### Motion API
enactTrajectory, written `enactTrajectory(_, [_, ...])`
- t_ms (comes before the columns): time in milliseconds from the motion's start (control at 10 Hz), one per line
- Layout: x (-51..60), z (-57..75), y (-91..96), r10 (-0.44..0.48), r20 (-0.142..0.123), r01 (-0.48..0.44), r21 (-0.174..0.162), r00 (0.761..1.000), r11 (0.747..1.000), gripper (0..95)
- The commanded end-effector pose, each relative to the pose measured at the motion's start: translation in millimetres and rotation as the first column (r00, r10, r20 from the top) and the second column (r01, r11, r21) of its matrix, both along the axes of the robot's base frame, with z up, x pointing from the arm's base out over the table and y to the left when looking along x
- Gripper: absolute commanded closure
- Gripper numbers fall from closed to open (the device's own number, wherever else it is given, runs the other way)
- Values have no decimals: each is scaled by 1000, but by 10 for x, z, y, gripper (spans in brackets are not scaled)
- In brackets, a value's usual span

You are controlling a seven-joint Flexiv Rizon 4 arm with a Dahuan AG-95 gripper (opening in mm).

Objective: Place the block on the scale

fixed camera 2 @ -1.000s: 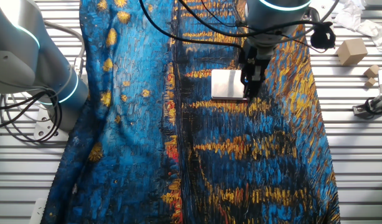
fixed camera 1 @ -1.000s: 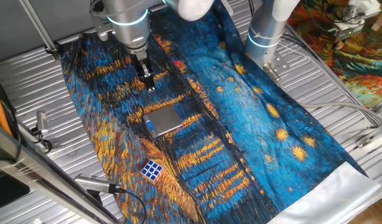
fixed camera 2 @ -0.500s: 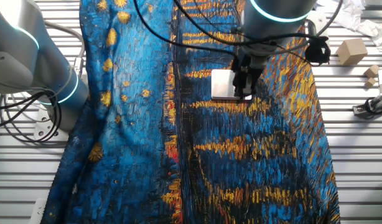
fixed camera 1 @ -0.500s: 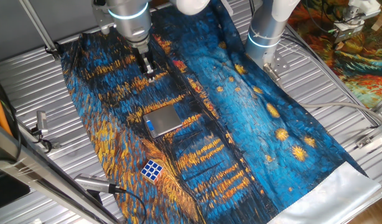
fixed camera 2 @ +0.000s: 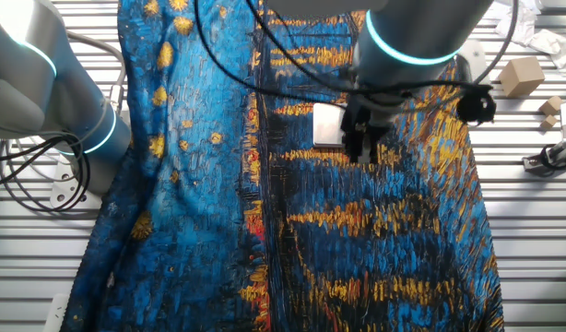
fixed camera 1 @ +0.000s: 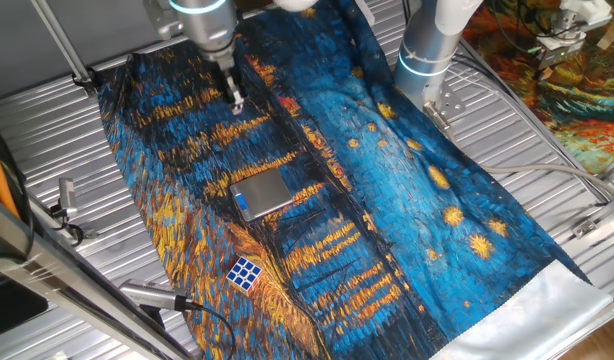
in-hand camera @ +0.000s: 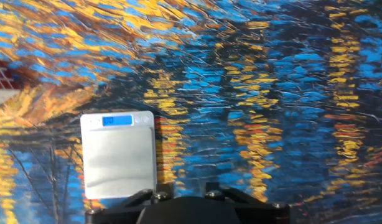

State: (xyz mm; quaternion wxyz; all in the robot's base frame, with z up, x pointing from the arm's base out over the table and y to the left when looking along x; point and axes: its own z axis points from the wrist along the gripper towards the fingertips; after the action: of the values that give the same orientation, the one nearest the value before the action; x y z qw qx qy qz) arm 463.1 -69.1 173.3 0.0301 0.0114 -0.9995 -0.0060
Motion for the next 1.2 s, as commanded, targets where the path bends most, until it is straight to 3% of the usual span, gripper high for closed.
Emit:
enactTrajectory(100, [-78,-24,-222,42,1,-42,8,999,999,950])
enactTrajectory(300, [-102,-6,-259,45,-15,-45,7,999,999,950])
enactTrajectory(500, [-49,-16,-163,45,-10,-45,8,999,999,950])
enactTrajectory(700, [81,0,84,5,-11,-5,-2,1000,1000,950])
enactTrajectory(900, [310,18,459,-57,-11,57,-5,998,998,950])
enactTrajectory(1200, [466,46,752,-108,-15,108,-8,994,994,950])
